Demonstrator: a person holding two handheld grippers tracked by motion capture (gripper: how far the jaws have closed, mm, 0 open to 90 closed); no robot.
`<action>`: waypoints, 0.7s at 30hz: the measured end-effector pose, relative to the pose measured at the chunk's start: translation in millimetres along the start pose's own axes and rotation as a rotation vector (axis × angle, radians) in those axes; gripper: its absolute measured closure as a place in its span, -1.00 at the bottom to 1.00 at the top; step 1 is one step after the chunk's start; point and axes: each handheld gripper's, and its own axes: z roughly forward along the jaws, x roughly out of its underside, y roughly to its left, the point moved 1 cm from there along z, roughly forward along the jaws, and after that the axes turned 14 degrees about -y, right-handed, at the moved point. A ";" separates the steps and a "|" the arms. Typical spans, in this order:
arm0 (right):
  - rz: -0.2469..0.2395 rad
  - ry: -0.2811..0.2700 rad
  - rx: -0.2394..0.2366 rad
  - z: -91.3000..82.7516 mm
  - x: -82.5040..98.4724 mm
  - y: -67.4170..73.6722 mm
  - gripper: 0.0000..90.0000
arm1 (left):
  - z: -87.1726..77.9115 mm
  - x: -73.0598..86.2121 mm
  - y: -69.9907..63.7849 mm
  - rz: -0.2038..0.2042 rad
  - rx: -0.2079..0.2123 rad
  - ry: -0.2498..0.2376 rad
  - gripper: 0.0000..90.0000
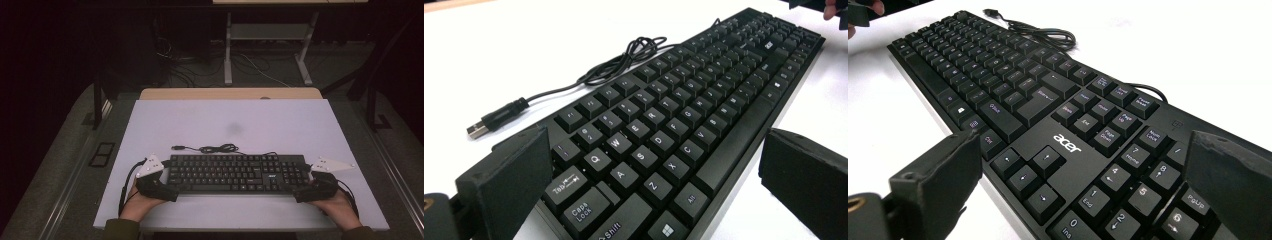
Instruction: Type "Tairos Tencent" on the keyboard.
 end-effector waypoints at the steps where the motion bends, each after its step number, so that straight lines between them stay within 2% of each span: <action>1: -0.003 -0.002 -0.001 -0.4 0.0 -0.4 -0.95 | -0.1 -0.1 0.0 -0.002 -0.001 -0.004 -1.00; 4: -0.005 -0.011 -0.001 -1.0 -0.2 -1.0 -0.95 | -0.6 -0.5 -0.1 -0.008 -0.003 -0.010 -0.99; 5: -0.004 -0.011 0.000 -1.2 -0.2 -1.0 -0.95 | -1.3 -0.6 0.2 -0.007 -0.006 -0.014 -0.91; 7: -0.004 -0.011 0.001 -1.4 -0.2 -0.9 -0.95 | -2.3 -0.6 1.2 -0.016 -0.016 -0.019 -0.63; 8: -0.005 -0.011 0.000 -1.5 -0.1 -0.9 -0.95 | -2.3 -0.4 1.6 -0.022 -0.025 -0.021 -0.63; 9: -0.005 -0.012 -0.002 -1.8 -0.1 -0.9 -0.95 | -2.5 -0.2 1.8 -0.020 -0.023 -0.021 -0.74; 11: -0.004 -0.015 0.000 -2.5 -0.3 -0.8 -0.95 | -2.7 -0.4 1.3 -0.024 -0.011 -0.035 -0.65; 12: -0.003 -0.015 0.000 -2.8 -0.5 -0.9 -0.95 | -2.8 -0.6 0.8 -0.023 -0.006 -0.037 -0.68; 21: 0.004 -0.020 0.006 -4.2 -1.1 -2.5 -0.95 | -3.4 -1.2 -4.4 0.007 0.032 -0.058 -0.48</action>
